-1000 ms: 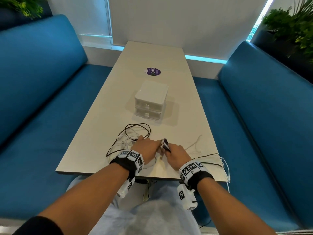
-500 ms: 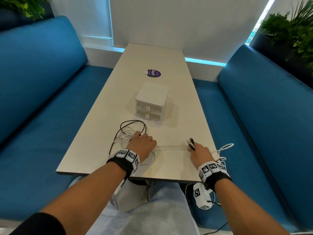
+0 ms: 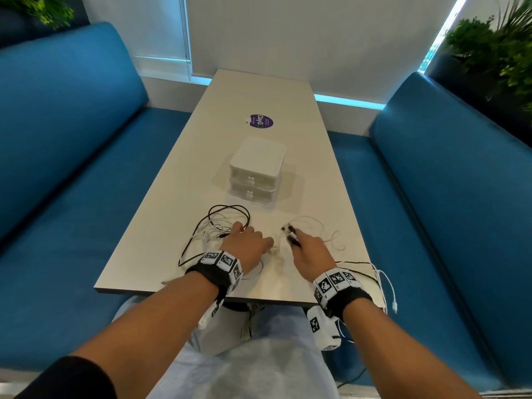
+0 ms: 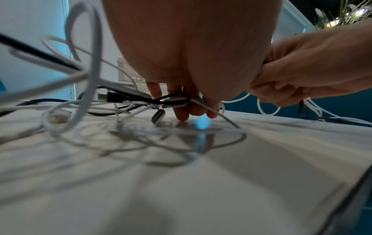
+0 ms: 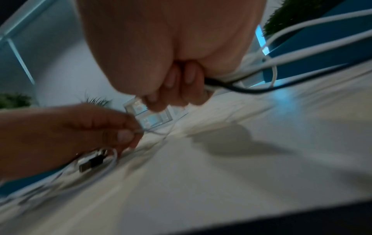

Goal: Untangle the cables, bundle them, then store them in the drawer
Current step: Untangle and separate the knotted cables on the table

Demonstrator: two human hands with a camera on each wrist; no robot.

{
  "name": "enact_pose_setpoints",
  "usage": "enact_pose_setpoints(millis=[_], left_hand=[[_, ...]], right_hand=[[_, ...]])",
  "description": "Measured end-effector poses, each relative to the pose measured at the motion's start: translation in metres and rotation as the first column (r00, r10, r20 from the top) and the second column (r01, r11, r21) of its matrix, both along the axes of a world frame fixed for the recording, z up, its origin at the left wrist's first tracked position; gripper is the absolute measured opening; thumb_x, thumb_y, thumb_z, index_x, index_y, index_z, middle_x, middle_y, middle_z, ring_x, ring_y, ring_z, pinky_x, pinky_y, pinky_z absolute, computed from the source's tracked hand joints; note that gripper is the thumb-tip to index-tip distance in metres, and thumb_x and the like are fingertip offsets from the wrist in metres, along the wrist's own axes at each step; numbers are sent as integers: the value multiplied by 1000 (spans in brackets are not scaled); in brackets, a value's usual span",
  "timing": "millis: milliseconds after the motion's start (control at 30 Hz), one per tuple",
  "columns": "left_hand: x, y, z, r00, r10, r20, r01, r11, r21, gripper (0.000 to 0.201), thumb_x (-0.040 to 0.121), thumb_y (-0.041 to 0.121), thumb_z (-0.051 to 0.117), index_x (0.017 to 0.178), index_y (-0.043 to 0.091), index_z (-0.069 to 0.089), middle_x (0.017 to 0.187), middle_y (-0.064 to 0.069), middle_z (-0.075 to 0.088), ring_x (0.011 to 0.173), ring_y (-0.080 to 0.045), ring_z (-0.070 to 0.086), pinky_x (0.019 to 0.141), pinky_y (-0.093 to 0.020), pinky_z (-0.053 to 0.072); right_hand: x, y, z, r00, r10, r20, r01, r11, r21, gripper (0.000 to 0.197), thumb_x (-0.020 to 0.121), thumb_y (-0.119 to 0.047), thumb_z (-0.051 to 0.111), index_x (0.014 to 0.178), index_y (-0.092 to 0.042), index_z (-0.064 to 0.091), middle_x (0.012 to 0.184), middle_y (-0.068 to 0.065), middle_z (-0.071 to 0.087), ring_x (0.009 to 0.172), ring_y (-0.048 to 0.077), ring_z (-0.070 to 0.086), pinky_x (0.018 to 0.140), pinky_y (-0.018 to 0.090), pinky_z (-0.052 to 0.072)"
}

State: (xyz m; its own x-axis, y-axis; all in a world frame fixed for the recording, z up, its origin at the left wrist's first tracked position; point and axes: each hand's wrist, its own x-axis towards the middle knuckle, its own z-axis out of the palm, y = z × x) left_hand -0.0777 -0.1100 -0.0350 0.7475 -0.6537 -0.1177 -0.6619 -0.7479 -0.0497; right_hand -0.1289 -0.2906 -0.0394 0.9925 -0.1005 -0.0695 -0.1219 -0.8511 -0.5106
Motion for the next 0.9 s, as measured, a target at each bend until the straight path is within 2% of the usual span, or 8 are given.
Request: enact_pose_setpoints(millis=[100, 200, 333, 467, 567, 700, 800, 900], left_hand=[[-2, -10, 2, 1000, -26, 18, 27, 997, -75, 30, 93, 6, 45, 113, 26, 55, 111, 1, 61, 110, -25, 50, 99, -44, 28], [1, -9, 4, 999, -13, 30, 18, 988, -154, 20, 100, 13, 43, 112, 25, 55, 110, 2, 62, 108, -23, 51, 95, -41, 28], [8, -3, 8, 998, -58, 7, 58, 985, -160, 23, 105, 25, 38, 117, 22, 57, 114, 2, 65, 108, -24, 51, 92, -40, 30], [9, -1, 8, 997, -77, -6, 73, 966, -247, 38, 103, 21, 43, 141, 23, 46, 134, 0, 57, 121, -24, 48, 100, -40, 33], [12, 8, 10, 999, -32, -14, 27, 964, -263, 41, 102, 19, 43, 143, 23, 45, 137, 1, 53, 125, -23, 45, 103, -40, 32], [16, 18, 9, 1000, 12, -23, -17, 967, -255, 35, 100, 21, 44, 134, 24, 52, 131, 2, 58, 121, -22, 48, 99, -38, 32], [17, 22, 11, 999, 22, -47, -33, 967, -254, 32, 101, 19, 43, 129, 24, 56, 126, 2, 60, 119, -22, 48, 97, -38, 31], [21, 28, 14, 996, 39, -83, -61, 957, -284, 32, 102, 19, 40, 127, 24, 57, 124, 3, 61, 115, -21, 50, 99, -39, 31]], right_hand=[[-3, 3, -3, 992, 106, -67, -105, 994, 11, 21, 100, -23, 48, 114, -20, 63, 98, 9, 71, 89, 30, 65, 79, 43, 53], [-2, -2, -2, 995, 59, -84, -52, 996, 74, 16, 100, -21, 47, 97, -25, 63, 96, 4, 70, 87, 24, 63, 79, 37, 51], [3, -9, 2, 991, 14, -136, -17, 1000, -23, 17, 99, -27, 46, 95, -28, 62, 95, 7, 69, 86, 27, 64, 79, 41, 54], [9, -26, 10, 955, -276, -107, 248, 943, -223, 24, 101, -26, 43, 109, -16, 62, 100, 12, 67, 88, 31, 66, 73, 37, 53], [11, -41, 22, 862, -505, -41, 489, 851, -192, 28, 103, -28, 40, 112, -10, 60, 103, 15, 66, 86, 34, 61, 68, 36, 46], [19, -21, 27, 951, -305, 44, 308, 942, -131, 32, 104, -30, 38, 118, -11, 60, 102, 17, 68, 87, 35, 63, 70, 35, 45], [17, -7, 11, 984, -170, -58, 165, 983, -77, 31, 103, -34, 40, 107, -13, 62, 100, 15, 67, 87, 34, 63, 76, 41, 53], [11, -7, -5, 979, -152, -136, 161, 986, 53, 30, 103, -31, 40, 94, -20, 66, 101, 9, 69, 88, 28, 65, 74, 33, 48]])
